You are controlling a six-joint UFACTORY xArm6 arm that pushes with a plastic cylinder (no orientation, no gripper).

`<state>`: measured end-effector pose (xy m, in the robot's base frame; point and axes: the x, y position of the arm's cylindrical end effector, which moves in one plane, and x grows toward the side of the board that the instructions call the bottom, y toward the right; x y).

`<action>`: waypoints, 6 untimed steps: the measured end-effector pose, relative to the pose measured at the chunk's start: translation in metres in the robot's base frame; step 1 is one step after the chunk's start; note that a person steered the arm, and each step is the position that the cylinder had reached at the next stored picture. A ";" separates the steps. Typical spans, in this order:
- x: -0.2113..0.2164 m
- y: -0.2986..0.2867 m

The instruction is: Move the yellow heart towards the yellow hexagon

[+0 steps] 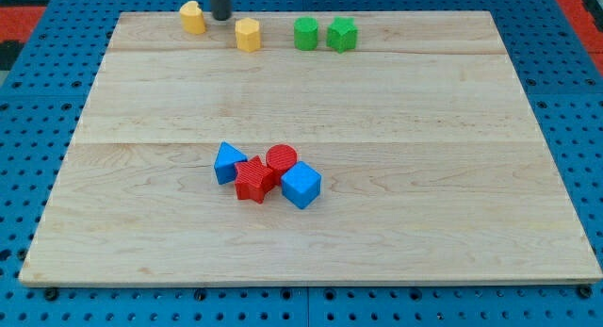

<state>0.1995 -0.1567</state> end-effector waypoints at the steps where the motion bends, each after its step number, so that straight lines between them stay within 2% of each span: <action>1: 0.008 -0.063; 3: 0.127 -0.079; 4: 0.113 -0.148; 5: 0.095 -0.148; 6: 0.043 -0.147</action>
